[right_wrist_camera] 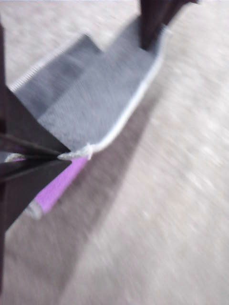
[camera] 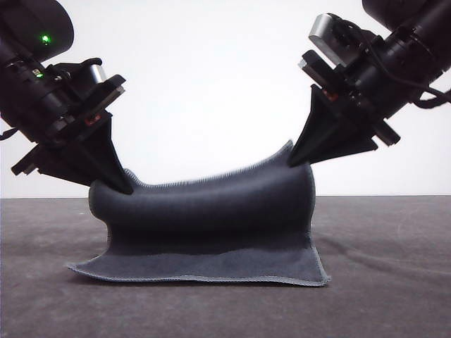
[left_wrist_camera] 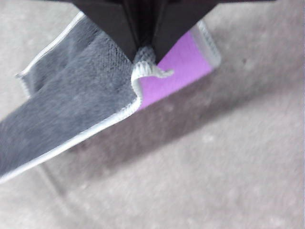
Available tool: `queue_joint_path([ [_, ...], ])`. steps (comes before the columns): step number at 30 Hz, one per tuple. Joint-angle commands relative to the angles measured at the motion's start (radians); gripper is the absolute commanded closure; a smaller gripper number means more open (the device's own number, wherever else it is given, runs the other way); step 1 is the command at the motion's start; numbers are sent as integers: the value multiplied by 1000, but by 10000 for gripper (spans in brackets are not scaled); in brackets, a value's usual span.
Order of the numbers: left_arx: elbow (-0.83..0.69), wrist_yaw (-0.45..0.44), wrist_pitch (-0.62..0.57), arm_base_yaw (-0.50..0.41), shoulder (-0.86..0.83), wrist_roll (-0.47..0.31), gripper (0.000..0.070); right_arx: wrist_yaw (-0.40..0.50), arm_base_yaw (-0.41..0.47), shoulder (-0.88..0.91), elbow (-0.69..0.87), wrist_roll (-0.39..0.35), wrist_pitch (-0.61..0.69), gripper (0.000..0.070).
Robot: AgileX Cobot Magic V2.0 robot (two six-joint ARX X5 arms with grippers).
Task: Fold clothes
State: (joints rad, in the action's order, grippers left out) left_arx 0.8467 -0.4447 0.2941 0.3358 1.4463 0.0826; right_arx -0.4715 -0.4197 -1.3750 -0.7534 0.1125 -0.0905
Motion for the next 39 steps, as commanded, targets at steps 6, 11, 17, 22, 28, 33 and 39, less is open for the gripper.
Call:
queue_joint_path([
  [6,7,18,-25,6,4,5,697,13,-25,-9,73,7,93,700],
  [11,7,18,2,15,4,3,697,13,-25,-9,79,8,97,700],
  [17,7,18,51,37,4,4,434,-2,-31,-9,79,10,79,459],
  [22,7,-17,111,45,-1,4,325,-21,-40,10,80,10,40,415],
  [28,7,-40,183,45,-67,4,263,0,-61,124,80,4,-2,415],
  [33,7,-48,247,45,-181,4,263,1,-62,242,80,20,-54,415],
  [39,7,-38,273,40,-365,64,265,15,-62,380,80,90,-147,418],
])
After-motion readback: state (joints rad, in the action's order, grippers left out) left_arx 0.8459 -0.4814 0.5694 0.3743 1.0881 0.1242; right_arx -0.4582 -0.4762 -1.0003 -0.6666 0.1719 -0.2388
